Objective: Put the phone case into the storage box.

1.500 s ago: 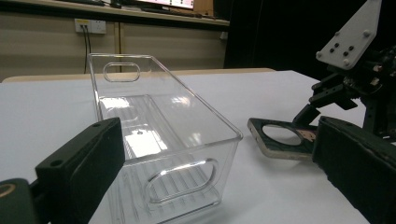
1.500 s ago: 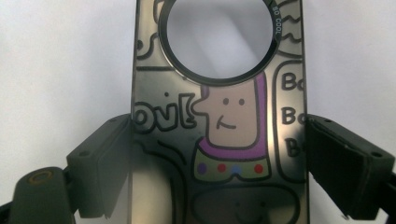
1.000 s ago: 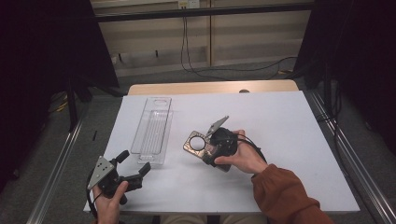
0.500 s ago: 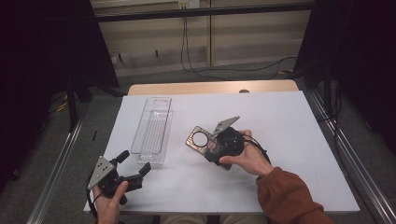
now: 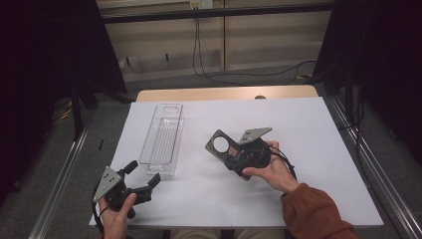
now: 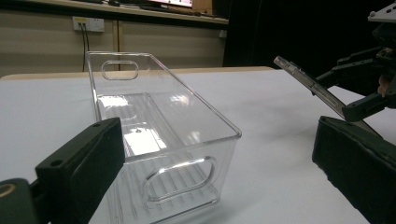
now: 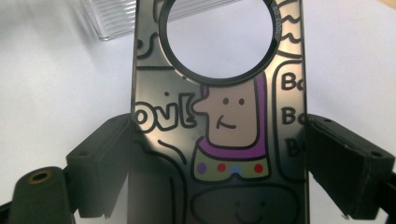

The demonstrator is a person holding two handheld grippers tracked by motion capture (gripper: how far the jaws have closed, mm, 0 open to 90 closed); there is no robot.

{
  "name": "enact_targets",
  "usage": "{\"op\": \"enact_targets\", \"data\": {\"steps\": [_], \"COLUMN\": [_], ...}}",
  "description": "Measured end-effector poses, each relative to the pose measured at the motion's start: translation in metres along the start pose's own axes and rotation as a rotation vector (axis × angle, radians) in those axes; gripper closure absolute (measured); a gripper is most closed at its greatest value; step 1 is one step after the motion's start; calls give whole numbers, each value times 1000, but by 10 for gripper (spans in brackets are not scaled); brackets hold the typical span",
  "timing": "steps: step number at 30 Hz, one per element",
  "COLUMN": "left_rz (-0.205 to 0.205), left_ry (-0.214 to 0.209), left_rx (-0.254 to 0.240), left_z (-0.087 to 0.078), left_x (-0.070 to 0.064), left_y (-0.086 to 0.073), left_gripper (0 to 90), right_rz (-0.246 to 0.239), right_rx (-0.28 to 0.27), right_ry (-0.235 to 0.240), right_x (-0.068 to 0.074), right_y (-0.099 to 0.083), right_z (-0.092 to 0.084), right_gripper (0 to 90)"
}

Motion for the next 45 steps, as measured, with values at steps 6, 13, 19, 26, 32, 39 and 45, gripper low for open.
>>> {"op": "enact_targets", "data": {"steps": [6,13,19,26,32,39,45], "left_rz": [9,11,8,13,11,16,1], "left_ry": [-4,-4,-6,-12,-14,-17,-32], "left_rx": [5,10,3,9,10,12,10], "left_z": [0,-1,-1,0,0,-1,0], "left_x": [0,1,0,-2,-2,-2,-5], "left_y": [0,0,1,0,0,0,0], "left_gripper": [25,25,25,26,26,26,26], "right_rz": [17,31,25,24,40,42,61], "right_rx": [-24,-86,-123,-177,-240,-314,-360], "right_ry": [-24,-21,-11,-16,-2,17,28], "right_x": [-5,-5,-2,-3,-1,4,8], "right_y": [-8,-7,-9,-7,-6,-6,-11], "right_z": [-4,-11,-14,-22,-29,-44,-55], "right_gripper": [121,121,121,121,121,121,121]}}
Point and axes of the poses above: each handheld gripper's, and its own axes: z roughly forward along the jaws, y roughly out of its top, x roughly to its left, the point moved 9 cm from there along z, roughly forward along the jaws, and after that the axes turned 3 degrees about -x, right-handed, at the moved point
